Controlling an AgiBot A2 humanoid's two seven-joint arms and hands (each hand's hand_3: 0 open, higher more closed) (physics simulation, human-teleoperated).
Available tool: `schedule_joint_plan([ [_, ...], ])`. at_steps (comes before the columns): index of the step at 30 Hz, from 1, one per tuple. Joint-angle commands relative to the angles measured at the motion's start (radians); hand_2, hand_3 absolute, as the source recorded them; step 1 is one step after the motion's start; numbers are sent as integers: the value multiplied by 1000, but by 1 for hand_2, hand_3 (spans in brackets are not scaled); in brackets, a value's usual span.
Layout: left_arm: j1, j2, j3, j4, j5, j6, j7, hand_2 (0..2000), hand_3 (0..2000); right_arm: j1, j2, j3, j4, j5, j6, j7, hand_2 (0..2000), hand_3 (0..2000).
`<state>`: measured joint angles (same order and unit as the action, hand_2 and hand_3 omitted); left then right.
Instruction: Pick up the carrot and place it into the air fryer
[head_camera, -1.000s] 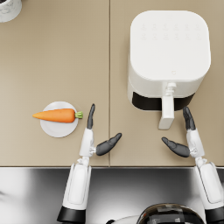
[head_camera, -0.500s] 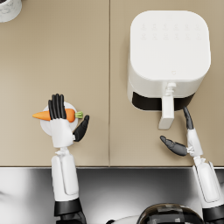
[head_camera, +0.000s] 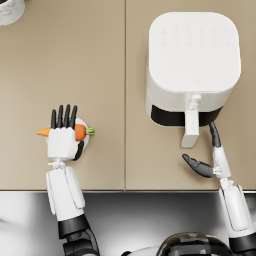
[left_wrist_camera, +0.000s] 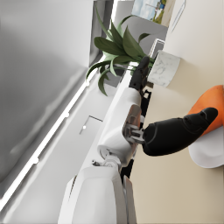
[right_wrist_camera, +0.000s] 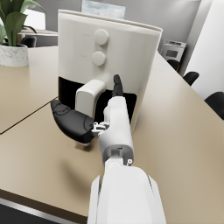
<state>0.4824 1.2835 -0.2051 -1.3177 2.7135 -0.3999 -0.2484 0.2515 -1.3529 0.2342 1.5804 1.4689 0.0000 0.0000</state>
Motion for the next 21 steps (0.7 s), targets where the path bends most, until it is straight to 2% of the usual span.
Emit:
schedule_joint_plan([
  [1, 53, -4, 11, 96, 46, -2, -2, 0, 0, 16, -9, -9, 6, 0, 0, 0, 0, 0],
  [7, 108, -1, 53, 257, 285, -13, -5, 0, 0, 9, -17, -18, 8, 0, 0, 0, 0, 0],
  [16, 180, -9, 122, 431, 341, 37, 2, 0, 0, 22, -39, -14, -17, 0, 0, 0, 0, 0],
  [17, 191, -11, 125, 456, 342, 39, 2, 1361, 327, 24, -42, -13, -14, 0, 0, 0, 0, 0],
  [18, 198, -13, 127, 467, 342, 25, 2, 2000, 653, 25, -44, -9, -27, 0, 0, 0, 0, 0],
  [21, 203, -16, 157, 479, 342, 98, 15, 2000, 1633, 42, -56, 1, -108, 0, 0, 0, 0, 0],
])
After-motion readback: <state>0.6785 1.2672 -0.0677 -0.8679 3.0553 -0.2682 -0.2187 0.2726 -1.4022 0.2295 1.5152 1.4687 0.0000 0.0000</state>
